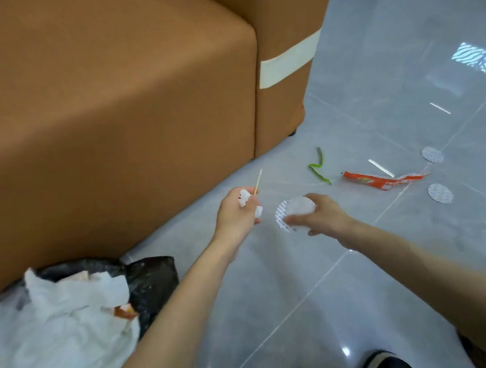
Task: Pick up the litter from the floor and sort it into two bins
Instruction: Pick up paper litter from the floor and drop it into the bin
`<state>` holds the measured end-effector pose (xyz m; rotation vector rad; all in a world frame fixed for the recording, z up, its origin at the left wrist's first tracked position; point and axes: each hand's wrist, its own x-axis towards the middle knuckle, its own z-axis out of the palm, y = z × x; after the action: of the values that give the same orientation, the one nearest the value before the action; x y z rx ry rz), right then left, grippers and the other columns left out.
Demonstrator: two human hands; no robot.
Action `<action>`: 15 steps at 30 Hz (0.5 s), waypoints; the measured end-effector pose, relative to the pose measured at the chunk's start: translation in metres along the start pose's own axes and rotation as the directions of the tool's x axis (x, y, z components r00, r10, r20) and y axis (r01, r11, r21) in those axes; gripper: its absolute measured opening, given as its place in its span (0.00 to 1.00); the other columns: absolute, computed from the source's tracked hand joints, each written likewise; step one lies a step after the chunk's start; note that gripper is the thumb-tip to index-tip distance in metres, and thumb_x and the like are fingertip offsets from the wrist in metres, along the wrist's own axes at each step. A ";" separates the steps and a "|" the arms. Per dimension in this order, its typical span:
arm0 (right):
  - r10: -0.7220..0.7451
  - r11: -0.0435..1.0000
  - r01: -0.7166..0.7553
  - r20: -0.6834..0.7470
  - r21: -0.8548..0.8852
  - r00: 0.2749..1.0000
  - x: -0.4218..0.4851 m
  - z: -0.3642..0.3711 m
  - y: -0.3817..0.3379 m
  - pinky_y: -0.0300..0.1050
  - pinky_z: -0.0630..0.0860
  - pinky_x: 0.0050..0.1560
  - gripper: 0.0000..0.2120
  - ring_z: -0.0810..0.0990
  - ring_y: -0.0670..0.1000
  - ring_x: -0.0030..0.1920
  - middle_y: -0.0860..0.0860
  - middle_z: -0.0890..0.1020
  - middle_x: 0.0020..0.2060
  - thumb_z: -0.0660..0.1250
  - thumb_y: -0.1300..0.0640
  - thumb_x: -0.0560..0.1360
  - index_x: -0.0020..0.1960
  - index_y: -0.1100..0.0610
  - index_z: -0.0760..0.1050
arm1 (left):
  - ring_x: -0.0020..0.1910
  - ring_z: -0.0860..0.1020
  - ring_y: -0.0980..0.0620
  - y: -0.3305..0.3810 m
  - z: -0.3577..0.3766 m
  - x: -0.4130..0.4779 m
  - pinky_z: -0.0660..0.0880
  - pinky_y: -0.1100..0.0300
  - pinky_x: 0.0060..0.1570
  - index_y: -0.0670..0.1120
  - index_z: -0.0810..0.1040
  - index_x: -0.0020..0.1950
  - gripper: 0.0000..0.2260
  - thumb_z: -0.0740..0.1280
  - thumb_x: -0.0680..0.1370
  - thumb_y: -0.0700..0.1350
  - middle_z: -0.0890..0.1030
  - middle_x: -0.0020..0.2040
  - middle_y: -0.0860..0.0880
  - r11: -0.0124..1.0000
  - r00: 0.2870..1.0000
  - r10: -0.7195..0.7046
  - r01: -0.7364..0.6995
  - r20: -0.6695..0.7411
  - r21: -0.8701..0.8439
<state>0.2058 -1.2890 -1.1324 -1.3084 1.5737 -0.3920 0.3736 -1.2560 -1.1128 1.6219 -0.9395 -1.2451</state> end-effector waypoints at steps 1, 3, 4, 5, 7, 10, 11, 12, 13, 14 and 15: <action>-0.021 1.000 0.021 0.034 0.009 0.999 -0.005 0.002 -0.019 0.38 0.75 0.32 0.17 0.78 0.48 0.44 0.51 0.80 0.46 0.76 0.54 0.68 0.54 0.56 0.76 | 0.38 0.74 0.56 0.012 -0.013 -0.007 0.77 0.63 0.42 0.44 0.75 0.57 0.09 0.59 0.79 0.39 0.75 0.41 0.51 1.000 0.999 0.021 -0.021 -0.027 -0.013; -0.060 0.998 0.059 0.104 0.013 0.993 -0.020 0.009 -0.061 0.40 0.77 0.34 0.17 0.78 0.49 0.46 0.51 0.80 0.47 0.76 0.55 0.68 0.54 0.55 0.76 | 0.37 0.74 0.57 0.037 -0.045 -0.022 0.77 0.62 0.42 0.44 0.75 0.56 0.08 0.59 0.79 0.39 0.76 0.40 0.51 0.997 0.992 0.070 -0.072 -0.102 -0.015; -0.080 0.997 0.080 0.143 0.007 0.986 -0.030 0.015 -0.081 0.40 0.79 0.36 0.16 0.78 0.48 0.45 0.51 0.80 0.46 0.75 0.56 0.69 0.54 0.55 0.75 | 0.37 0.74 0.57 0.048 -0.063 -0.031 0.77 0.62 0.42 0.44 0.76 0.56 0.08 0.60 0.80 0.39 0.76 0.40 0.51 0.995 0.985 0.094 -0.096 -0.144 -0.009; -0.099 0.995 0.102 0.182 -0.007 0.978 -0.041 0.022 -0.102 0.41 0.79 0.38 0.15 0.78 0.48 0.43 0.50 0.79 0.44 0.75 0.57 0.69 0.54 0.55 0.75 | 0.38 0.75 0.57 0.058 -0.082 -0.042 0.77 0.62 0.41 0.44 0.76 0.55 0.07 0.60 0.80 0.39 0.76 0.41 0.51 0.993 0.976 0.114 -0.116 -0.187 0.002; -0.124 0.990 0.138 0.260 -0.036 0.958 -0.060 0.039 -0.135 0.41 0.80 0.40 0.16 0.77 0.47 0.40 0.50 0.78 0.44 0.74 0.57 0.70 0.55 0.55 0.76 | 0.42 0.76 0.55 0.073 -0.114 -0.061 0.77 0.63 0.41 0.45 0.75 0.56 0.07 0.60 0.80 0.41 0.77 0.46 0.49 0.991 0.958 0.134 -0.127 -0.252 0.043; -0.147 0.977 0.191 0.350 -0.093 0.925 -0.086 0.070 -0.173 0.42 0.81 0.40 0.19 0.78 0.48 0.39 0.51 0.78 0.45 0.75 0.56 0.70 0.58 0.57 0.75 | 0.48 0.76 0.53 0.081 -0.155 -0.093 0.78 0.62 0.44 0.46 0.75 0.57 0.08 0.60 0.81 0.43 0.77 0.49 0.49 0.988 0.934 0.144 -0.114 -0.327 0.107; -0.153 0.972 0.209 0.376 -0.112 0.914 -0.095 0.081 -0.185 0.42 0.81 0.40 0.20 0.78 0.49 0.40 0.52 0.78 0.46 0.75 0.55 0.70 0.59 0.57 0.75 | 0.47 0.76 0.53 0.082 -0.168 -0.105 0.77 0.62 0.44 0.46 0.75 0.57 0.08 0.60 0.80 0.43 0.77 0.49 0.49 0.987 0.921 0.151 -0.119 -0.358 0.112; -0.153 0.965 0.224 0.407 -0.135 0.901 -0.105 0.095 -0.197 0.42 0.81 0.40 0.21 0.78 0.50 0.40 0.53 0.78 0.48 0.74 0.54 0.70 0.61 0.57 0.74 | 0.46 0.77 0.53 0.080 -0.184 -0.117 0.76 0.62 0.43 0.46 0.75 0.56 0.08 0.60 0.80 0.43 0.77 0.48 0.49 0.985 0.906 0.159 -0.121 -0.392 0.121; -0.147 0.961 0.233 0.432 -0.152 0.890 -0.111 0.105 -0.206 0.41 0.81 0.40 0.22 0.78 0.50 0.40 0.54 0.78 0.51 0.74 0.54 0.71 0.62 0.57 0.72 | 0.46 0.77 0.53 0.078 -0.194 -0.125 0.75 0.62 0.42 0.46 0.76 0.56 0.08 0.60 0.80 0.43 0.78 0.48 0.49 0.983 0.894 0.166 -0.116 -0.417 0.143; -0.139 0.954 0.244 0.467 -0.173 0.874 -0.121 0.119 -0.216 0.41 0.81 0.40 0.23 0.78 0.49 0.41 0.55 0.77 0.54 0.73 0.53 0.71 0.63 0.57 0.71 | 0.46 0.76 0.53 0.073 -0.209 -0.137 0.74 0.62 0.41 0.47 0.76 0.55 0.07 0.60 0.80 0.43 0.78 0.47 0.50 0.980 0.876 0.171 -0.104 -0.451 0.169; -0.134 0.949 0.254 0.487 -0.188 0.863 -0.129 0.130 -0.221 0.41 0.81 0.41 0.24 0.78 0.49 0.41 0.56 0.77 0.56 0.73 0.53 0.71 0.64 0.57 0.70 | 0.46 0.75 0.54 0.067 -0.220 -0.147 0.72 0.63 0.39 0.48 0.76 0.55 0.07 0.60 0.80 0.43 0.78 0.47 0.50 0.975 0.862 0.181 -0.094 -0.473 0.202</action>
<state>0.4222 -1.2123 -0.9592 -1.6202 1.1032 0.0118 0.5521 -1.1035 -0.9734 1.8501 -0.8330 -0.6126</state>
